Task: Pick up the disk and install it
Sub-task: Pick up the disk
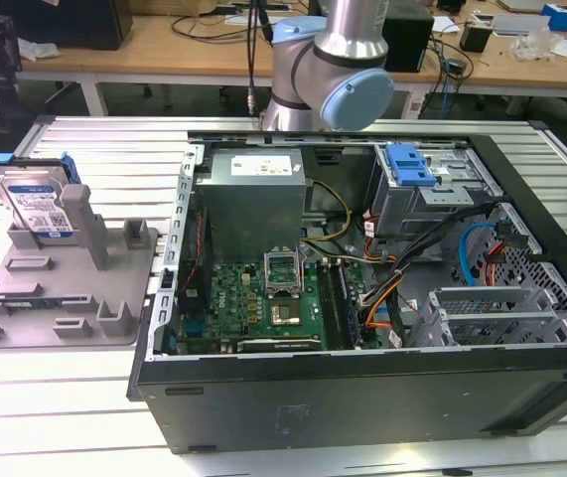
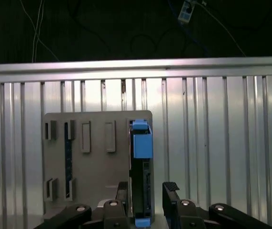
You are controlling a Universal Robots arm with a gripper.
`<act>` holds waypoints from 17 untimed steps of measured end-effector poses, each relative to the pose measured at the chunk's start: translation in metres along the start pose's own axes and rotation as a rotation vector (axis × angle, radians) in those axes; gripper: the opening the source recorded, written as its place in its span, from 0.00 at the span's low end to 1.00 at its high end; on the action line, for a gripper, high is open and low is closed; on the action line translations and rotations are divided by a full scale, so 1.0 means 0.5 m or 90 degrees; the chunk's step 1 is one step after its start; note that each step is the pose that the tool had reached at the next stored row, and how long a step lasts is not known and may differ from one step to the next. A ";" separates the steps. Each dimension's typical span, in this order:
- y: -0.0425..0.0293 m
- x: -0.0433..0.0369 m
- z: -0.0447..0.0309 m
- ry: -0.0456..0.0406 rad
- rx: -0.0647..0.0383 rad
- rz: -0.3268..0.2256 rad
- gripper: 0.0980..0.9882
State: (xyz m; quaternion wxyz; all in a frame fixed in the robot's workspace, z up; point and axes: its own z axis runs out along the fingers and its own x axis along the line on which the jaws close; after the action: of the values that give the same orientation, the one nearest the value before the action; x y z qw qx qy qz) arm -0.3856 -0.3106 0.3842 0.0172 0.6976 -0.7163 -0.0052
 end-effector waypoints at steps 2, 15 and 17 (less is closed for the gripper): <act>0.016 0.000 0.001 -0.0001 0.005 0.000 0.36; 0.051 0.001 0.019 -0.0005 0.021 -0.004 0.36; 0.054 0.001 0.021 -0.0005 0.022 -0.004 0.36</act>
State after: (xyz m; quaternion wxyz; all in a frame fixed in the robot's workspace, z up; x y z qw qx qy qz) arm -0.4127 -0.3106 0.3743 0.0051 0.7002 -0.7139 0.0066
